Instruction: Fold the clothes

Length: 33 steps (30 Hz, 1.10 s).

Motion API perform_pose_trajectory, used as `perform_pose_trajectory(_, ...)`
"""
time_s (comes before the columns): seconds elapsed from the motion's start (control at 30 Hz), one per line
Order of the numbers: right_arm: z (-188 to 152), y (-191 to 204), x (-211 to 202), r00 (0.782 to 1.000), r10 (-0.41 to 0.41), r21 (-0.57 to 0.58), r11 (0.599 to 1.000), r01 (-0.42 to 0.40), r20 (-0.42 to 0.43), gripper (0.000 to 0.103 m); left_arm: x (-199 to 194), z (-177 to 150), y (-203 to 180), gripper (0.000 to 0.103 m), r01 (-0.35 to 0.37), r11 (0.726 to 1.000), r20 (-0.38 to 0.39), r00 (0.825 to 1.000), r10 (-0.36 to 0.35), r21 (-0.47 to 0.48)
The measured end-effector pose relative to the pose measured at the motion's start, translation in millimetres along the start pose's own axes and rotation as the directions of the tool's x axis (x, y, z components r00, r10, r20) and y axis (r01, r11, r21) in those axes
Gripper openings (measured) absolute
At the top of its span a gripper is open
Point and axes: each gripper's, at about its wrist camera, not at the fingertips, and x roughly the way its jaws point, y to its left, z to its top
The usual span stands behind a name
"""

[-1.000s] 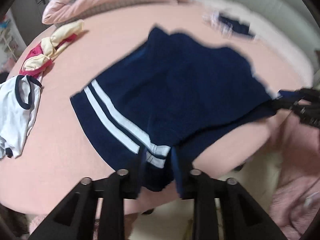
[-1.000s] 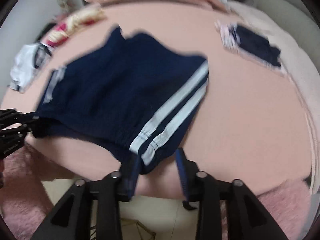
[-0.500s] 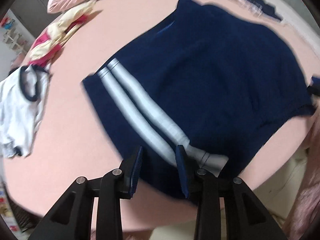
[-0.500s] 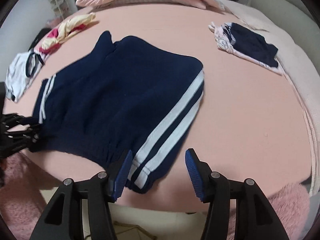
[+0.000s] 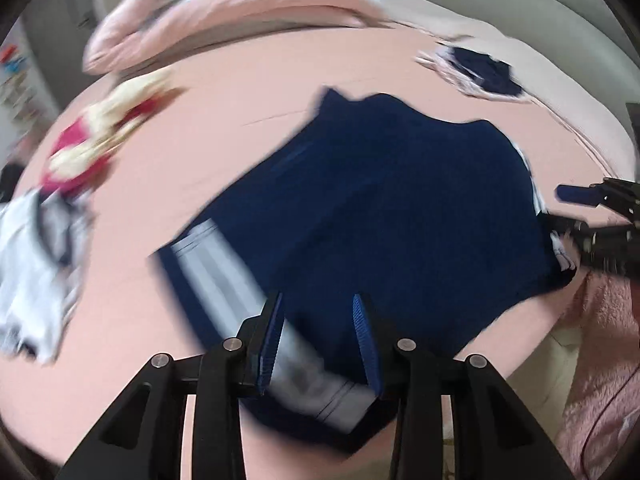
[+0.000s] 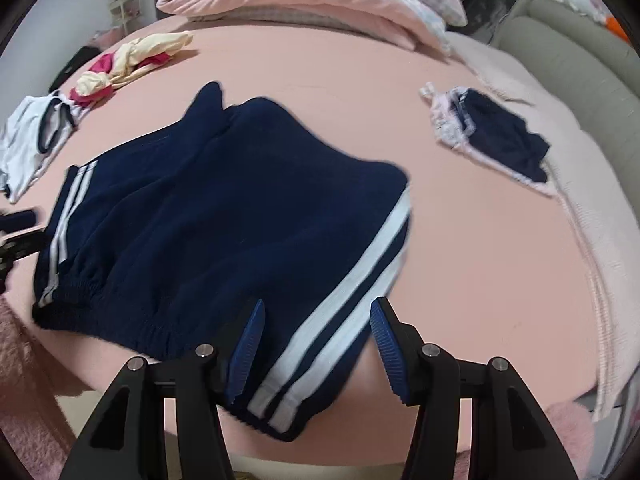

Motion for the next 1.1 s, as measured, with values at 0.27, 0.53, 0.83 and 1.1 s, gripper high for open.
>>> perform_pose_trajectory(0.27, -6, 9, 0, 0.999, -0.053, -0.080, 0.995, 0.053, -0.004, 0.055, 36, -6, 9, 0.035, -0.198, 0.974, -0.211, 0.953, 0.217, 0.107)
perform_pose_trajectory(0.53, 10, 8, 1, 0.998, -0.062, -0.074, 0.995, 0.063, 0.014, 0.055, 7, -49, 82, 0.037, -0.320, 0.945, -0.286, 0.913, 0.291, -0.060)
perform_pose_trajectory(0.83, 86, 55, -1, 0.993, 0.100, -0.210, 0.974, -0.084, 0.066, 0.055, -11, -8, 142, 0.037, -0.145, 0.922, -0.028, 0.989, 0.145, -0.358)
perform_pose_trajectory(1.1, 152, 98, 60, 0.999, 0.047, -0.239, 0.970, -0.049, -0.013, 0.055, 61, 18, 131, 0.037, -0.201, 0.953, -0.125, 0.976, 0.176, -0.227)
